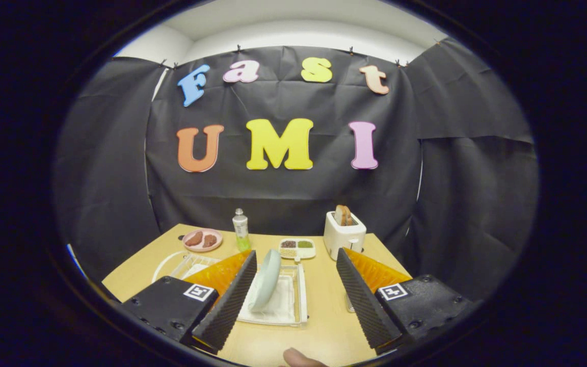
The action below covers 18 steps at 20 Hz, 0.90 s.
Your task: Take the plate from the dish rack, then take the spoon from the basket and place it into the plate.
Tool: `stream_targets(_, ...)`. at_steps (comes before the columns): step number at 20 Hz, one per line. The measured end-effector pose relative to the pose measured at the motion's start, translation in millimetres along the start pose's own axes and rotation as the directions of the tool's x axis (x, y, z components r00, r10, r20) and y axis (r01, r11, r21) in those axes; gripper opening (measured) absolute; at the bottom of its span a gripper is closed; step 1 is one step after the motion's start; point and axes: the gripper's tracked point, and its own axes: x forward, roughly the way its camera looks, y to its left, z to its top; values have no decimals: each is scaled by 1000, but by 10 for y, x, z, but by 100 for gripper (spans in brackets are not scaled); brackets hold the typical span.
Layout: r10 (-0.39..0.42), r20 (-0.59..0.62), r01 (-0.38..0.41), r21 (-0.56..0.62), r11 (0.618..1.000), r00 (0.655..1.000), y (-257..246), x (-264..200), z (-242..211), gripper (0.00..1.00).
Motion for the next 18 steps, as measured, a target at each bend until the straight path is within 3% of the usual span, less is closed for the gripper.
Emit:
stream_targets(3,8,-56,-7,28,1000,998,98,362,68,100)
stream_targets(11,25,-269,-40,-53,998,963,328,1074,-94,99)
stream_targets(15,25,-367,-77,-127,989,930,477,1282,-206,95)
stream_targets(18,-19,-459,-78,-190,979,888,502,1489,-356,90)
